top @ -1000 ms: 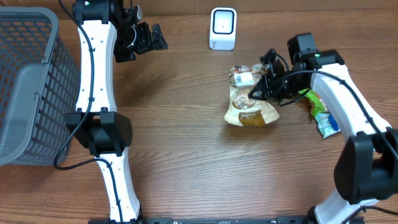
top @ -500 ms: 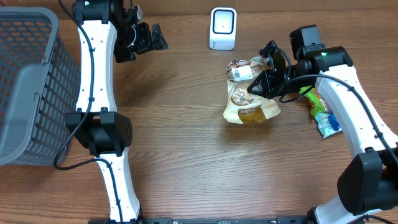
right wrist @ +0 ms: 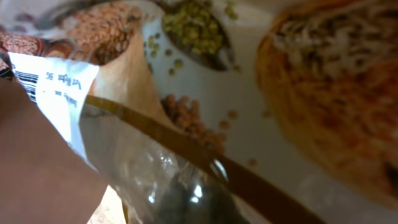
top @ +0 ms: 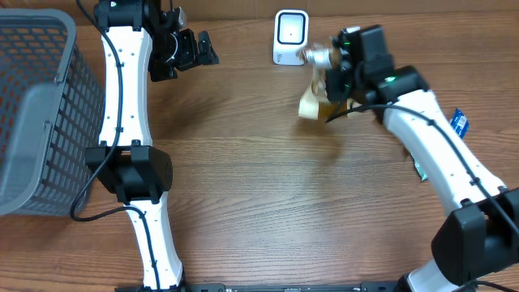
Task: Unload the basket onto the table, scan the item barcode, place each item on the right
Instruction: 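Lift the mushroom bag and hold it over the white scanner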
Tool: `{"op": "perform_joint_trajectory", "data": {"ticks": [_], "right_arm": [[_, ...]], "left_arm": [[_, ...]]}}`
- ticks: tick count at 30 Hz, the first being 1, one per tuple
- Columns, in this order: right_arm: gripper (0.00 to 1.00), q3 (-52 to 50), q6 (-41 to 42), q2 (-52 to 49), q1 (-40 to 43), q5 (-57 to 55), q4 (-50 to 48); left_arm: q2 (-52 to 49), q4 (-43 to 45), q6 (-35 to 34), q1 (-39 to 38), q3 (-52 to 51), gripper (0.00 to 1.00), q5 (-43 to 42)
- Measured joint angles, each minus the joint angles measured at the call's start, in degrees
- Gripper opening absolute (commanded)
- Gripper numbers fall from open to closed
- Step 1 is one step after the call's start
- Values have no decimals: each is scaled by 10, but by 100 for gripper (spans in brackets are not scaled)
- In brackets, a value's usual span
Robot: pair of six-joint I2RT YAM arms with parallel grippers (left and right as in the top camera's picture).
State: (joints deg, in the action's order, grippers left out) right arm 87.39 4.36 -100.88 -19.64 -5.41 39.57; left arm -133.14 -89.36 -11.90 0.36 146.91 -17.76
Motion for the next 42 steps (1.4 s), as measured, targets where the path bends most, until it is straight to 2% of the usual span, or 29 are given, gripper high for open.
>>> {"op": "perform_joint_trajectory", "data": {"ticks": [5, 11, 15, 22, 32, 36, 42], "right_arm": [[4, 0, -47, -3, -59, -185, -155], [4, 5, -196, -54, -70, -345, -365], [4, 7, -300, -107, -67, -400, -487], [4, 7, -425, -205, -67, -428, -686], [4, 7, -552, -333, -58, -384, -825], [4, 7, -571, -358, -55, -360, -847], [4, 7, -549, -361, -55, -342, -881]], "left_arm": [[0, 0, 0, 0, 0, 100, 0], [0, 0, 0, 0, 0, 100, 0], [0, 0, 0, 0, 0, 100, 0], [0, 0, 0, 0, 0, 100, 0], [0, 0, 0, 0, 0, 100, 0], [0, 0, 0, 0, 0, 100, 0], [0, 0, 0, 0, 0, 100, 0]]}}
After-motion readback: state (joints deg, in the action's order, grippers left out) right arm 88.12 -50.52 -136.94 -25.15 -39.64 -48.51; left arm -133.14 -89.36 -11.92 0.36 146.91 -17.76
